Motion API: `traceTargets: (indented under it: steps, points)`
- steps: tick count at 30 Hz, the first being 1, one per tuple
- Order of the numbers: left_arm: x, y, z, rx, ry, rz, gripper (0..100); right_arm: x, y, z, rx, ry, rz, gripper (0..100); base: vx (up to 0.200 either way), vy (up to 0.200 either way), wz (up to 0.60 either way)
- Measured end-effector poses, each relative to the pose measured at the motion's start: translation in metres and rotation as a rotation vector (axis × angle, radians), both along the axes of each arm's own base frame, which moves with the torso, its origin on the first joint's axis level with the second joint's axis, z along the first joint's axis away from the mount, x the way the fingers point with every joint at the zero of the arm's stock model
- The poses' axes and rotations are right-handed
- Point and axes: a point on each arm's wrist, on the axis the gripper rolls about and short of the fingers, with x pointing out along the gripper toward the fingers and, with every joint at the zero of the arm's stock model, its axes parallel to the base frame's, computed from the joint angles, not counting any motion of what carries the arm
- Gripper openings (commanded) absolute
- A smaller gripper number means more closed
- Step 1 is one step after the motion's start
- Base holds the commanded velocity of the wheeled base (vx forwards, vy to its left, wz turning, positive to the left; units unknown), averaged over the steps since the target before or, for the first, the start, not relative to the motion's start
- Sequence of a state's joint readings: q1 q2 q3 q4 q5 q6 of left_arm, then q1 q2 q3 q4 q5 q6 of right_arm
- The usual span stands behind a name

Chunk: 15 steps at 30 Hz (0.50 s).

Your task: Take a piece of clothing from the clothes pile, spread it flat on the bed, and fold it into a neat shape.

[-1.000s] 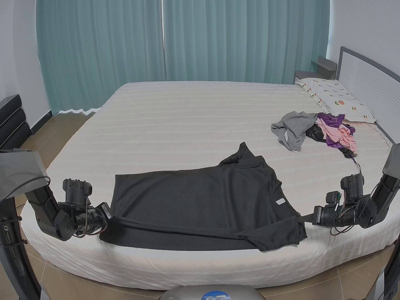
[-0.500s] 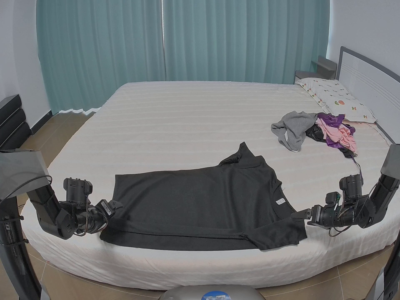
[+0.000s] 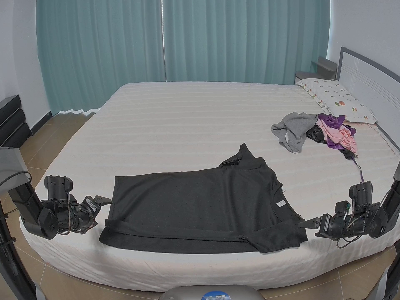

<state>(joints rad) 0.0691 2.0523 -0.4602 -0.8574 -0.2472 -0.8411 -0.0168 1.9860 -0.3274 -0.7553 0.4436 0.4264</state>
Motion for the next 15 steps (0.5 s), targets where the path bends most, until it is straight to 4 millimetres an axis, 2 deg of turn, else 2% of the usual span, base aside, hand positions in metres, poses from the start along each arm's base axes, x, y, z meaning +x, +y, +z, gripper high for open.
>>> traceTargets:
  steps: [11, 15]
  points:
    - [-0.007, -0.001, 0.004, -0.017, 0.015, -0.021, 100, 0.002, 0.000, 0.011, 0.013, -0.042, -0.011, 100, 0.000, 0.000, 0.00]
    - [-0.015, -0.005, 0.012, -0.018, 0.046, -0.035, 100, 0.004, 0.001, 0.012, 0.014, -0.051, -0.006, 100, 0.000, 0.000, 0.00]
